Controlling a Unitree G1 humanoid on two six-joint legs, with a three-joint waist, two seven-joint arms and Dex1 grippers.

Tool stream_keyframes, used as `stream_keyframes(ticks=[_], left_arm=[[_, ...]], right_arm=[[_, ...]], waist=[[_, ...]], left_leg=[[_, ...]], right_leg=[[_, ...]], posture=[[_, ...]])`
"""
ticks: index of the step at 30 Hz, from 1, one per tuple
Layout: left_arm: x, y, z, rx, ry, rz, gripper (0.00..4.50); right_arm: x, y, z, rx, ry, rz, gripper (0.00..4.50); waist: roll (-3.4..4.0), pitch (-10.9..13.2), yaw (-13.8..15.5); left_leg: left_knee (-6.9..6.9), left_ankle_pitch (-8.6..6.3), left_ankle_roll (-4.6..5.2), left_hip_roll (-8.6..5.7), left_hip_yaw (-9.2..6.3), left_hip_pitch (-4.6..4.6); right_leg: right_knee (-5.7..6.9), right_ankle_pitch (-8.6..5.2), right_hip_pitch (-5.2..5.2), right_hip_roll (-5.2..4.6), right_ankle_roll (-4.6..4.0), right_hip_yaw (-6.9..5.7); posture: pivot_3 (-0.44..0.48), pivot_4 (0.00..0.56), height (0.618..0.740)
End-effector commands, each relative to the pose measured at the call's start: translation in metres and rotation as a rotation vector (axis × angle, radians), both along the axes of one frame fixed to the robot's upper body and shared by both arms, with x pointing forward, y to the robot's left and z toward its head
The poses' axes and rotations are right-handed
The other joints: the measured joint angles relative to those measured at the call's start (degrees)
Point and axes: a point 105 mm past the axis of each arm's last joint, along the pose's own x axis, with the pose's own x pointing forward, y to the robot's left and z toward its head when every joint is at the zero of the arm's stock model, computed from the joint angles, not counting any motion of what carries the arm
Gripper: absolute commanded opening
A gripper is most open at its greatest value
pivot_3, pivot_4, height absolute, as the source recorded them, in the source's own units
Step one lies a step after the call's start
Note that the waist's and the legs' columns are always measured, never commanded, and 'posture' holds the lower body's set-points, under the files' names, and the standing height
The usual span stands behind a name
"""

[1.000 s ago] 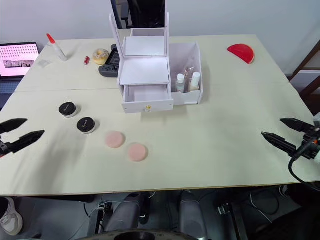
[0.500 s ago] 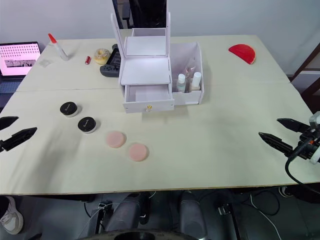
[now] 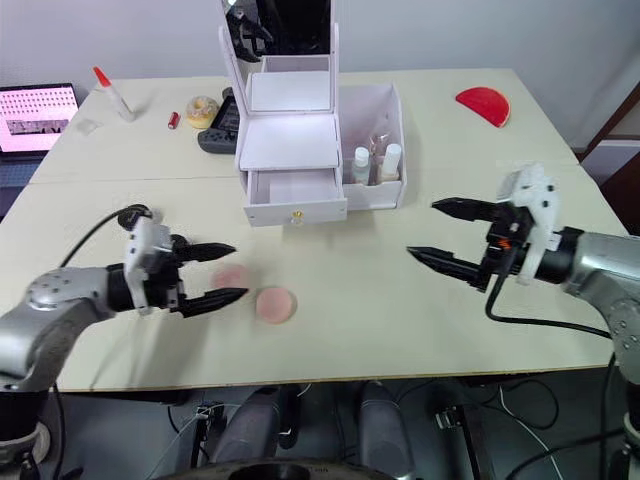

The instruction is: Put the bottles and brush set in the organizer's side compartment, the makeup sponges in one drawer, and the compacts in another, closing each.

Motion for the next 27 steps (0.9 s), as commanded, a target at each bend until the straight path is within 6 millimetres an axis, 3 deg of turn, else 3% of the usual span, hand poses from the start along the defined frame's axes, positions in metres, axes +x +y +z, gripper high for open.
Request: stream_keyframes(ticks=[1, 5, 15, 27], left_arm=[[0.002, -0.012, -0.004, 0.018, -0.020, -0.073, 4.42], [-0.003, -0.020, -0.019, 0.067, -0.001, -0.159, 4.42], [0.008, -0.021, -0.046, 0.181, -0.017, -0.190, 4.42], [0.007, -0.029, -0.050, 0.167, 0.034, -0.201, 4.42]], right_arm=[[-0.006, 0.015, 0.014, 0.005, -0.043, 0.077, 4.50], [-0.005, 0.019, 0.022, 0.020, -0.064, 0.094, 4.50], [-0.005, 0.022, 0.020, 0.027, -0.060, 0.088, 4.50], [-0.002, 0.022, 0.015, 0.022, -0.044, 0.068, 4.50]], waist=[[-0.01, 0.0, 0.1], [-0.04, 0.0, 0.1], [-0.04, 0.0, 0.1], [-0.04, 0.0, 0.1]], left_leg=[[0.02, 0.00, 0.00, 0.00, 0.04, 0.01], [0.05, -0.01, 0.02, 0.00, 0.05, -0.01], [0.05, -0.01, 0.03, 0.01, 0.03, 0.00], [0.06, -0.01, 0.03, 0.01, 0.00, 0.00]], right_leg=[[0.01, 0.00, 0.01, 0.00, 0.00, 0.00], [-0.02, 0.00, 0.03, 0.00, -0.01, -0.01], [0.00, 0.01, 0.03, 0.00, -0.01, 0.00], [0.01, 0.01, 0.02, 0.00, 0.00, 0.00]], posture=[[0.000, 0.150, 0.737], [0.000, 0.150, 0.737], [0.000, 0.150, 0.737], [0.000, 0.150, 0.737]])
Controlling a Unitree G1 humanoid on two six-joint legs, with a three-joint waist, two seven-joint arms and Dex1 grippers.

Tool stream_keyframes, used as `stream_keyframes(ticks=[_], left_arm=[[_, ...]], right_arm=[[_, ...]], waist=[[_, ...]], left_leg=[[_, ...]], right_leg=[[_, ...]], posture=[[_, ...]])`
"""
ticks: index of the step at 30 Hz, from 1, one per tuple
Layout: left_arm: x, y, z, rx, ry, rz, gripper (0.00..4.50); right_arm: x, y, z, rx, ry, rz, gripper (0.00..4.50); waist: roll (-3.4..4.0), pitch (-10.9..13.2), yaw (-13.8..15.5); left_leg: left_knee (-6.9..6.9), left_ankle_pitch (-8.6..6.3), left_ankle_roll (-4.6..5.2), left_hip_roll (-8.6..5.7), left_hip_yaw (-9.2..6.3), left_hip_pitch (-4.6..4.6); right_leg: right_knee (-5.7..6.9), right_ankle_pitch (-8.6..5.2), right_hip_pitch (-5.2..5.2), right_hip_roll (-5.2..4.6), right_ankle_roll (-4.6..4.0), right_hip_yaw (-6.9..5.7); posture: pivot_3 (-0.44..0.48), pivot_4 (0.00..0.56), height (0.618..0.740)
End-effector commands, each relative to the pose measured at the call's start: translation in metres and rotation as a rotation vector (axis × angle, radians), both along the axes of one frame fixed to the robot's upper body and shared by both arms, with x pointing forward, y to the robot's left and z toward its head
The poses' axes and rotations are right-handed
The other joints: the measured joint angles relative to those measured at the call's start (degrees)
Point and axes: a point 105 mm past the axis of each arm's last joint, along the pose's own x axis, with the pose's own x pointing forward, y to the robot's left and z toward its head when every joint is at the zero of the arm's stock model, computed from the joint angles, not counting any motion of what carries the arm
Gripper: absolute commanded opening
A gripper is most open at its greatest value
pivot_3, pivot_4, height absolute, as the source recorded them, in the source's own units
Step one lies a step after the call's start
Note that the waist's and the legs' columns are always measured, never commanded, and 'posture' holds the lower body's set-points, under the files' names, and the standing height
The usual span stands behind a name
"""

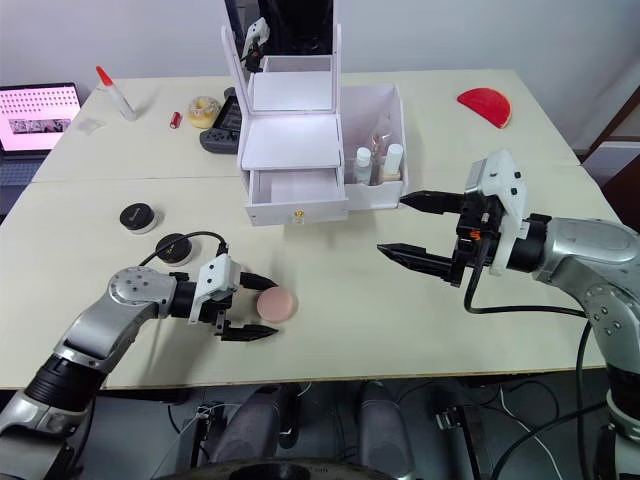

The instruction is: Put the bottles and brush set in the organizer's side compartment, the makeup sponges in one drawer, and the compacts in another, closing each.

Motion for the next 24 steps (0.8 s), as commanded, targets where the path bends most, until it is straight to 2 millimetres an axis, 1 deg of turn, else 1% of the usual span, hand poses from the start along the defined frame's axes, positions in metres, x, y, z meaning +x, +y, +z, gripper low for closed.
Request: stream_keyframes(ticks=[1, 2, 4, 5, 6, 11, 15, 16, 21, 24], left_arm=[[0.000, -0.003, 0.006, -0.011, -0.007, -0.007, 4.42], [0.000, -0.003, 0.006, -0.010, -0.006, -0.006, 4.19], [0.001, -0.002, 0.005, -0.009, -0.006, -0.003, 3.59], [0.001, -0.002, 0.006, -0.008, -0.007, -0.002, 3.03], [0.002, -0.002, 0.006, -0.009, -0.009, -0.002, 2.65], [0.002, -0.001, 0.012, -0.010, -0.019, -0.004, 2.62], [0.002, 0.000, 0.026, -0.045, -0.047, -0.001, 2.62], [0.001, 0.001, 0.034, -0.062, -0.050, -0.001, 2.62], [-0.008, 0.016, 0.095, -0.161, -0.053, 0.004, 2.62], [-0.005, 0.024, 0.124, -0.195, -0.080, 0.033, 2.62]], right_arm=[[-0.002, 0.003, 0.004, -0.001, -0.029, 0.009, 4.50], [-0.002, 0.003, 0.004, -0.002, -0.029, 0.006, 4.50], [-0.002, 0.003, 0.003, -0.002, -0.030, 0.004, 4.50], [-0.002, 0.003, 0.003, -0.002, -0.030, 0.003, 4.50], [-0.002, 0.003, 0.003, -0.002, -0.030, 0.003, 4.50], [-0.003, 0.005, 0.004, 0.001, -0.032, 0.004, 4.50], [-0.002, 0.005, 0.004, -0.001, -0.032, 0.001, 4.50], [-0.002, 0.004, 0.004, -0.001, -0.031, 0.000, 4.50], [-0.001, 0.002, 0.007, 0.004, -0.034, -0.014, 4.50], [0.001, 0.003, 0.007, 0.012, -0.035, -0.016, 4.50]], waist=[[0.00, 0.0, 0.0], [0.00, 0.0, 0.0], [0.00, 0.0, 0.0], [0.00, 0.0, 0.0], [0.00, 0.0, 0.0], [0.00, 0.0, 0.0], [0.00, 0.0, 0.0], [0.00, 0.0, 0.0], [-0.02, 0.0, -0.1], [-0.01, 0.0, 0.0]], left_leg=[[0.00, 0.00, 0.00, 0.00, 0.00, 0.00], [0.00, 0.00, 0.00, 0.00, 0.00, 0.00], [0.00, 0.00, 0.00, 0.00, 0.00, 0.00], [0.00, 0.00, 0.00, 0.00, 0.00, 0.00], [0.00, 0.00, 0.00, 0.00, 0.00, 0.00], [0.00, 0.00, 0.00, 0.00, 0.00, 0.00], [0.00, 0.00, 0.00, 0.00, 0.00, 0.00], [0.00, 0.00, 0.00, 0.00, 0.00, 0.00], [0.01, 0.00, 0.00, 0.04, -0.04, -0.01], [0.01, 0.00, 0.00, 0.04, -0.01, 0.02]], right_leg=[[0.00, 0.00, 0.00, 0.00, 0.00, 0.00], [0.00, 0.00, 0.00, 0.01, 0.00, 0.00], [0.01, 0.00, 0.00, 0.01, 0.00, 0.00], [0.01, 0.00, 0.00, 0.01, 0.00, 0.00], [0.01, 0.00, 0.00, 0.01, 0.00, 0.00], [0.01, 0.00, 0.00, 0.01, 0.00, 0.00], [0.01, 0.00, 0.00, 0.01, 0.00, 0.00], [0.02, 0.00, 0.00, 0.01, 0.00, 0.00], [0.03, 0.00, -0.01, 0.04, 0.01, -0.02], [0.05, 0.00, 0.00, 0.06, 0.01, -0.02]], posture=[[0.000, 0.150, 0.737], [0.000, 0.150, 0.737], [0.000, 0.150, 0.737], [0.000, 0.150, 0.737], [0.000, 0.150, 0.737], [0.000, 0.150, 0.737], [0.000, 0.150, 0.737], [0.000, 0.150, 0.737], [0.000, 0.150, 0.737], [0.000, 0.150, 0.737]])
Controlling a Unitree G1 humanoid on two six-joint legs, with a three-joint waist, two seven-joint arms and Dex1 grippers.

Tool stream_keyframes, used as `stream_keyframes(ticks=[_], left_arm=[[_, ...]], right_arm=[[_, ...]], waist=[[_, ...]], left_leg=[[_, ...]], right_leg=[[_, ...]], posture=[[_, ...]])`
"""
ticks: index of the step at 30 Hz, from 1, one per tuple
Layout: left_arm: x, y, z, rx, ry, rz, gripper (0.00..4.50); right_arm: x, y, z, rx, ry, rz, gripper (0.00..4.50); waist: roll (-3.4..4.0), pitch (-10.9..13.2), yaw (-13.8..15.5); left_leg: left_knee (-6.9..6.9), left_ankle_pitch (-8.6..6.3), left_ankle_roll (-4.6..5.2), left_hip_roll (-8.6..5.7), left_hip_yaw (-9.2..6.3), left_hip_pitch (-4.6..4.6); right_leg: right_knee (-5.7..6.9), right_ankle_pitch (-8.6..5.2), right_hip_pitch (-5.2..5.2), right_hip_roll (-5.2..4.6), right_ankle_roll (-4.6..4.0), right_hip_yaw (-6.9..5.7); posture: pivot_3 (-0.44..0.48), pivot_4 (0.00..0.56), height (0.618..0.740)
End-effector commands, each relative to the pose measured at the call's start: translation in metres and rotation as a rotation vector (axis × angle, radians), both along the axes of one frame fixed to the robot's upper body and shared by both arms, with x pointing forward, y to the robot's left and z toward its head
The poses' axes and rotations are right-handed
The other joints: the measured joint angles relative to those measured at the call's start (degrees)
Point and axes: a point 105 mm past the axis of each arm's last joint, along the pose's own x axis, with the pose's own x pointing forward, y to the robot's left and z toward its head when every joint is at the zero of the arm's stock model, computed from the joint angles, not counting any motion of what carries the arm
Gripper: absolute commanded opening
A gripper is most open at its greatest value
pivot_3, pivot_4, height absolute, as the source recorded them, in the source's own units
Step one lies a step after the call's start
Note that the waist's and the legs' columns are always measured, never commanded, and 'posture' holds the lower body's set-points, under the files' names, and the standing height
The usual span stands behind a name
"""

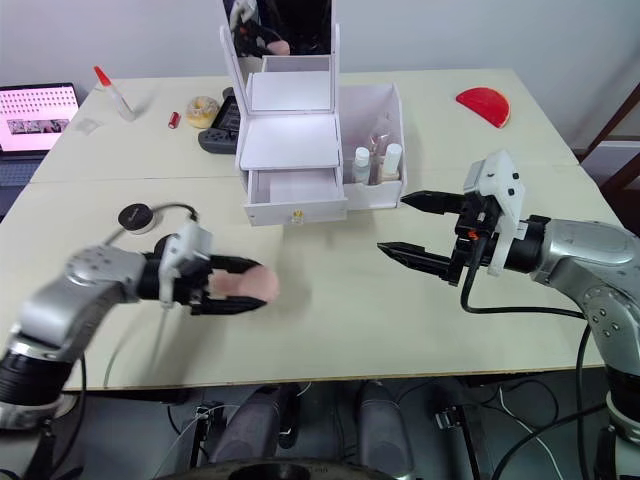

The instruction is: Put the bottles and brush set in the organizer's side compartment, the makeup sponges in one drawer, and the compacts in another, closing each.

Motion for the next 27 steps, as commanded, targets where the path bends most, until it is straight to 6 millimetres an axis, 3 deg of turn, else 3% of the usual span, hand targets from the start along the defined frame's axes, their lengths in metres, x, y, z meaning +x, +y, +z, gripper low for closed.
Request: stream_keyframes(ticks=[1, 5, 8, 14, 27], left_arm=[[0.005, 0.005, 0.040, -0.071, -0.055, 0.021, 2.62], [0.036, 0.005, 0.076, -0.122, -0.156, 0.102, 2.62], [0.063, -0.004, 0.089, -0.132, -0.198, 0.149, 2.62], [0.098, -0.017, 0.078, -0.092, -0.189, 0.166, 2.62], [0.107, -0.021, 0.056, -0.047, -0.128, 0.130, 2.62]], right_arm=[[-0.001, 0.004, 0.008, 0.013, -0.034, 0.017, 4.50], [0.000, 0.009, 0.007, 0.023, -0.035, 0.030, 4.50], [0.001, 0.012, 0.007, 0.028, -0.036, 0.035, 4.50], [0.000, 0.016, 0.007, 0.037, -0.047, 0.032, 4.50], [-0.004, 0.015, 0.005, 0.049, -0.051, -0.004, 4.50]], waist=[[-0.01, 0.0, 0.1], [-0.07, 0.0, 0.2], [-0.08, 0.0, 0.1], [-0.08, 0.0, -0.2], [-0.09, 0.0, 0.0]], left_leg=[[0.01, 0.00, 0.00, -0.01, 0.02, 0.00], [0.10, 0.01, 0.01, -0.03, 0.13, 0.00], [0.10, 0.01, 0.01, -0.08, 0.13, 0.01], [0.04, 0.01, 0.02, -0.22, 0.15, 0.03], [0.06, 0.01, 0.02, -0.11, 0.15, 0.00]], right_leg=[[0.00, 0.00, 0.01, 0.00, 0.00, 0.00], [0.01, 0.01, 0.10, 0.03, 0.02, -0.10], [0.03, 0.04, 0.10, 0.02, 0.10, -0.08], [0.03, 0.11, 0.07, 0.03, 0.22, -0.04], [0.04, 0.12, 0.04, 0.01, 0.23, -0.02]], posture=[[0.000, 0.150, 0.737], [0.000, 0.150, 0.737], [0.000, 0.150, 0.737], [0.000, 0.150, 0.737], [0.000, 0.150, 0.737]])
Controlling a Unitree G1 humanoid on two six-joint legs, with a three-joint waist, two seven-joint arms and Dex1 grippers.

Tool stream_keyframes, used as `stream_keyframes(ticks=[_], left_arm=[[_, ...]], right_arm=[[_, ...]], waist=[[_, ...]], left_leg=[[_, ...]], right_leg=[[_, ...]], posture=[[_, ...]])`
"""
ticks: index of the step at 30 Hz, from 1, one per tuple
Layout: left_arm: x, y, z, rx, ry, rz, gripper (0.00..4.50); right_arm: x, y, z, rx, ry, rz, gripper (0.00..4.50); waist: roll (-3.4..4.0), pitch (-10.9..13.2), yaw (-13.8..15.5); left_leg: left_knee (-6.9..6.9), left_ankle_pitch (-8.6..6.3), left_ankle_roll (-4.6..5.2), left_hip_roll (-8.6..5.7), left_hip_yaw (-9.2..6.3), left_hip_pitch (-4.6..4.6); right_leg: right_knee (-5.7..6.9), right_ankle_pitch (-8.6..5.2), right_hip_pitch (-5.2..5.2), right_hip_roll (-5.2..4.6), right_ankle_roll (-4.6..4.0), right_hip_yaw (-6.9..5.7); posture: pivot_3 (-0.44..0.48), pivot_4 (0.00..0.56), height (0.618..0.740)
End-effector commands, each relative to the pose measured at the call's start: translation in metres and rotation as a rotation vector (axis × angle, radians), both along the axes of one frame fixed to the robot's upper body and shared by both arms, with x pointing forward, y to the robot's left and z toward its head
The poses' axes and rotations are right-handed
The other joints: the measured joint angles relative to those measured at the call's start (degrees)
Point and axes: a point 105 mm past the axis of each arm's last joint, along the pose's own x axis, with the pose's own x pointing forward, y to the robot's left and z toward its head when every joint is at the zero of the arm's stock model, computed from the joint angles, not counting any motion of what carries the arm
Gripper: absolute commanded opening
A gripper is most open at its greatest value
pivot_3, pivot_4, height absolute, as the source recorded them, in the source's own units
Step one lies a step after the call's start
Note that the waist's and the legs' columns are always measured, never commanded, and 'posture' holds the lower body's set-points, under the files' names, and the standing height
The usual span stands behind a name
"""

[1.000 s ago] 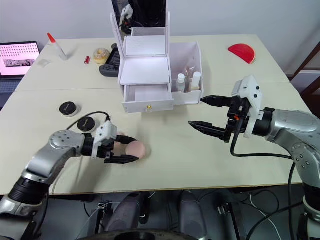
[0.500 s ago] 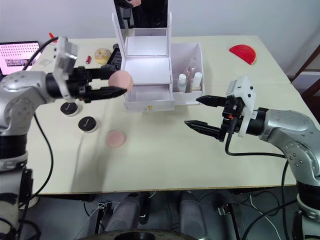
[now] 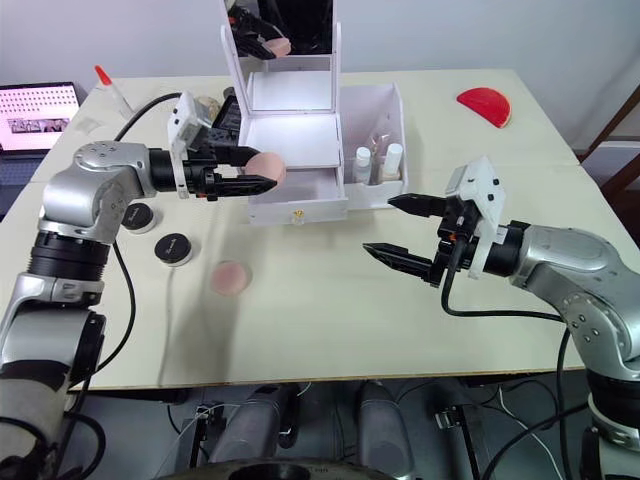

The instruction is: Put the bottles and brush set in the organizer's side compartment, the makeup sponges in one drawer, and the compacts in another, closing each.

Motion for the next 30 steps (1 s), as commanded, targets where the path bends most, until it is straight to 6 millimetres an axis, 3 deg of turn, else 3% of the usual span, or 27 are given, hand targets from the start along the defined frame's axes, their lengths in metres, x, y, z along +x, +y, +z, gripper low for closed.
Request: stream_keyframes(ticks=[1, 25, 28, 29, 30], left_arm=[[-0.003, -0.004, 0.005, 0.016, -0.031, -0.031, 2.62], [0.010, -0.003, -0.013, 0.054, 0.009, 0.021, 2.62], [0.011, -0.002, -0.013, 0.051, 0.006, 0.031, 4.09], [0.012, -0.002, -0.012, 0.051, 0.006, 0.032, 4.42], [0.011, -0.002, -0.012, 0.049, 0.005, 0.031, 4.42]], right_arm=[[-0.005, 0.001, 0.010, 0.010, -0.042, 0.005, 4.50], [-0.007, 0.001, 0.009, 0.020, -0.031, -0.010, 4.50], [-0.006, 0.001, 0.009, 0.021, -0.032, -0.012, 4.50], [-0.006, 0.001, 0.009, 0.021, -0.032, -0.012, 4.50], [-0.006, 0.001, 0.009, 0.022, -0.032, -0.012, 4.50]], waist=[[0.00, 0.0, 0.0], [0.00, 0.0, 0.0], [0.00, 0.0, 0.0], [0.01, 0.0, 0.0], [0.01, 0.0, 0.1]], left_leg=[[0.00, 0.00, 0.00, 0.00, 0.00, 0.00], [0.03, 0.00, 0.00, 0.00, -0.01, 0.02], [0.03, 0.00, 0.00, 0.00, -0.01, 0.02], [0.03, 0.00, 0.00, 0.00, 0.00, 0.04], [0.04, 0.00, 0.00, 0.00, 0.00, 0.05]], right_leg=[[0.00, 0.00, 0.00, 0.00, 0.00, 0.00], [0.07, 0.01, 0.01, 0.01, 0.02, 0.00], [0.08, 0.01, 0.01, 0.00, 0.01, 0.00], [0.08, 0.01, 0.02, 0.00, 0.02, 0.00], [0.09, 0.01, 0.03, 0.00, 0.01, 0.00]], posture=[[0.000, 0.150, 0.737], [0.000, 0.150, 0.737], [0.000, 0.150, 0.737], [0.000, 0.150, 0.737], [0.000, 0.150, 0.737]])
